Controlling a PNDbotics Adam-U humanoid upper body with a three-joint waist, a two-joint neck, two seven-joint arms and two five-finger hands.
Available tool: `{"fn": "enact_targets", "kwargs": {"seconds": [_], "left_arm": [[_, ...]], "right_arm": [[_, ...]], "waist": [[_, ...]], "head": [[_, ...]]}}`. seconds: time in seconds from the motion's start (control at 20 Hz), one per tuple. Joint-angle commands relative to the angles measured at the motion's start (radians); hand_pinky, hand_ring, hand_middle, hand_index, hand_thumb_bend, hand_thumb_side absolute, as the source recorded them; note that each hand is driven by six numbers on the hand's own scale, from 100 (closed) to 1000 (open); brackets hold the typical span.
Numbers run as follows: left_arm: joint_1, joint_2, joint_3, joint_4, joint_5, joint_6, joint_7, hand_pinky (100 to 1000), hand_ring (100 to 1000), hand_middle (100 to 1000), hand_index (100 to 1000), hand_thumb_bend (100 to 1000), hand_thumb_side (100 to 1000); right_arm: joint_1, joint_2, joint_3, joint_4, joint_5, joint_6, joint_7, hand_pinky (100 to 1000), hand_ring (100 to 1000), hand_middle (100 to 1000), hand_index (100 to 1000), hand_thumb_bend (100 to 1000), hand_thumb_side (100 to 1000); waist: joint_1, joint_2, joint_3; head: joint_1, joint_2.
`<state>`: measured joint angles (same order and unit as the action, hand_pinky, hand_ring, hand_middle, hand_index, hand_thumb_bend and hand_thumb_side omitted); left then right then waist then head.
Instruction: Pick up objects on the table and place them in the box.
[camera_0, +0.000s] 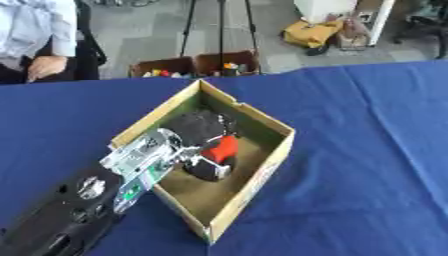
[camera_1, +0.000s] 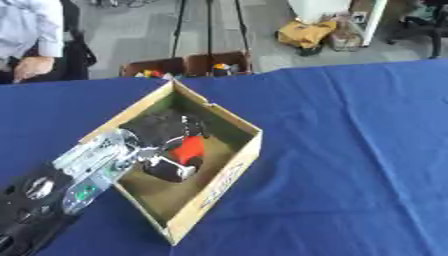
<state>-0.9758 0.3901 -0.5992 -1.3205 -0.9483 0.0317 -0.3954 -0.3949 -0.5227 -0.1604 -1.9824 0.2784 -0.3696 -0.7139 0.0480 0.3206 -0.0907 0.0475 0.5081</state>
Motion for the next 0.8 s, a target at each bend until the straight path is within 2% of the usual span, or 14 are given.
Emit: {"fn": "enact_targets", "kwargs": {"seconds": [0.05,0.3,0.6,0.75,0.8], "left_arm": [[-0.017,0.007,0.013,-0.005,-0.023,-0.024,0.002,349,615,874,898,168,445],[-0.016,0.006,0.012,-0.002,-0.038,-0.075,-0.068,487,761,944,947,244,509],[-0.018,0.008,0.023,-0.037,-0.033,-0.094,-0.145,632,856,986,966,284,584],[-0.022,0.014,0.042,-0.095,-0.031,-0.089,-0.151,682,889,995,971,280,663],[-0.023,0.017,0.053,-0.121,-0.027,-0.087,-0.148,698,899,999,975,274,737]], "right_arm": [[-0.006,-0.016,-0.012,-0.018,-0.006,-0.001,-0.004,791,731,702,788,100,690],[-0.004,-0.014,-0.012,-0.018,-0.007,-0.001,-0.005,790,731,702,788,100,688],[-0.006,-0.015,-0.011,-0.018,-0.009,-0.001,-0.003,790,731,702,789,100,688],[-0.007,-0.016,-0.011,-0.018,-0.009,0.000,-0.002,790,731,702,788,100,688],[-0.007,-0.016,-0.011,-0.018,-0.009,0.000,-0.001,790,731,702,788,100,688]], "waist": [[0.014,-0.002,-0.002],[0.015,-0.003,-0.002],[0.015,-0.006,-0.002],[0.015,-0.008,0.002],[0.015,-0.009,0.003]], "head": [[0.002,-0.007],[0.005,-0.008],[0.006,-0.010],[0.003,-0.009],[0.002,-0.008]]}}
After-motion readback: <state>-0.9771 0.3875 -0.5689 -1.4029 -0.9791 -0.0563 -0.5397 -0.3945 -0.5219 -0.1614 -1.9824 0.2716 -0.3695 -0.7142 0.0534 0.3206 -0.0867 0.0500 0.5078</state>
